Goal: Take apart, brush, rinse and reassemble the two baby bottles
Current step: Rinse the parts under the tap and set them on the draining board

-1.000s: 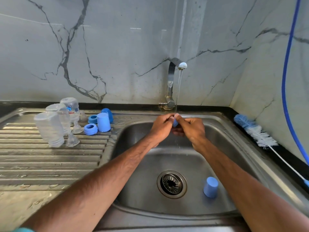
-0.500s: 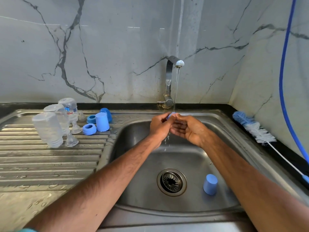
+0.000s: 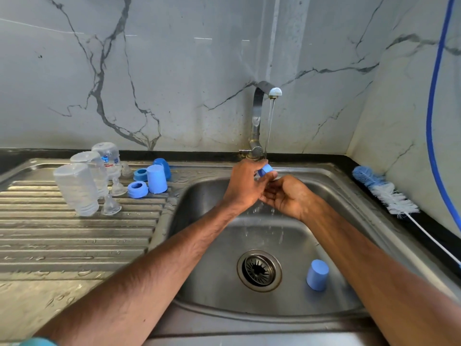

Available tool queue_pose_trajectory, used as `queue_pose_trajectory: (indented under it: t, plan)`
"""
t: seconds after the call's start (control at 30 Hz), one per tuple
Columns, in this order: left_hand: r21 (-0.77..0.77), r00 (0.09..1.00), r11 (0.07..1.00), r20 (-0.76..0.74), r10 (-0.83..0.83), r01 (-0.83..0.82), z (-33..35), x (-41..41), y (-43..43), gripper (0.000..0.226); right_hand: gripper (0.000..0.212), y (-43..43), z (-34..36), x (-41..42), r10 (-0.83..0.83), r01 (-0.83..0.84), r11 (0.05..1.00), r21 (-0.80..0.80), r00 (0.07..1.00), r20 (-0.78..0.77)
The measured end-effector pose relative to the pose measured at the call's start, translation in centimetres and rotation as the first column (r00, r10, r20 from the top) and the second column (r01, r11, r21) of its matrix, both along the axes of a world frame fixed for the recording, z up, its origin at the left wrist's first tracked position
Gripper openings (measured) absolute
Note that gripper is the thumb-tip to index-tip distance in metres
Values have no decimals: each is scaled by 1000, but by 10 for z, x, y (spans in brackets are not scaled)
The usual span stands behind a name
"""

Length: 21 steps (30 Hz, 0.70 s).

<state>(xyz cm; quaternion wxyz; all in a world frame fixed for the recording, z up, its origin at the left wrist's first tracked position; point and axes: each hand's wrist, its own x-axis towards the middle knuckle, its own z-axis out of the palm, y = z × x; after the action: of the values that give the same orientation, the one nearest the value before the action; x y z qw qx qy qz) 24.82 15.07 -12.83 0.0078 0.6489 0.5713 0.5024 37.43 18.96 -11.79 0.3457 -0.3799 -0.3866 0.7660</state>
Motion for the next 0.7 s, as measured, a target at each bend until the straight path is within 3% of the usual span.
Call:
queue_pose_trajectory:
  t: [0.17,0.3,0.37,0.47,0.57,0.7]
  plan:
    - [11,999,1000,-37,-21,22,4,-16,0,34,35,8,5,6,23,-12,997,83,992,-125]
    - [-105,997,991,0,-81,81,3,-26,-2,42,28,4,0,-3,-133,45,909,413,974,186]
    - [-147,995,984,4,-105,104,2,-28,-2,48,32,-1,-3,-9,-208,63,861,505,949,236]
    - [-133,996,987,11,-86,87,4,-33,-2,47,27,1,-2,-8,-129,42,879,475,980,152]
    - [-127,987,986,131,-93,110,2,-35,0,47,21,7,-2,-3,-45,21,940,341,997,65]
    - [-120,980,986,174,-92,114,-9,-28,0,50,24,7,-5,-2,-75,33,932,362,992,105]
